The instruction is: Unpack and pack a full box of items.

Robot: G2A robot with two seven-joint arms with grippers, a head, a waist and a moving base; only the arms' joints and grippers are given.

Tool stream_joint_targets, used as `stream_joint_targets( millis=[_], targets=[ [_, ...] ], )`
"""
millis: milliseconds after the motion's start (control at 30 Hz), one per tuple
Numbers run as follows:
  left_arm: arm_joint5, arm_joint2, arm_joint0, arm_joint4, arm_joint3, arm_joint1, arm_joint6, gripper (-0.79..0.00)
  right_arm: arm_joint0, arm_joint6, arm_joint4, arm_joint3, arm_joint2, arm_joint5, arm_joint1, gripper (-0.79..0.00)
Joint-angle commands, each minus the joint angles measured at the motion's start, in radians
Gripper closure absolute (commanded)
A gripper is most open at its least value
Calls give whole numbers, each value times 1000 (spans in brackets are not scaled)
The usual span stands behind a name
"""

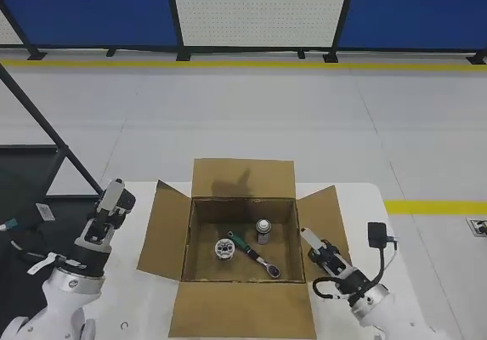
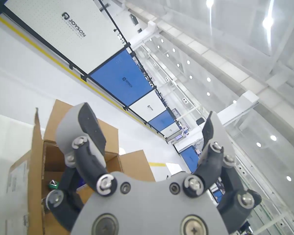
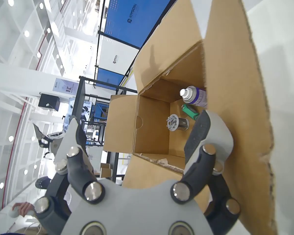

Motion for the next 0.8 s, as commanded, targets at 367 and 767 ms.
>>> stream_joint_targets(
  millis=[367,767],
  targets=[
    [-56,-223,265,-170,-17,-9,49,-785,318,3,-281,209,-351,184,-39,-785],
    [-57,-232,278,-193,-13,-10,42,-785,346,0,-281,238,-373,202,-46,-785]
  ],
)
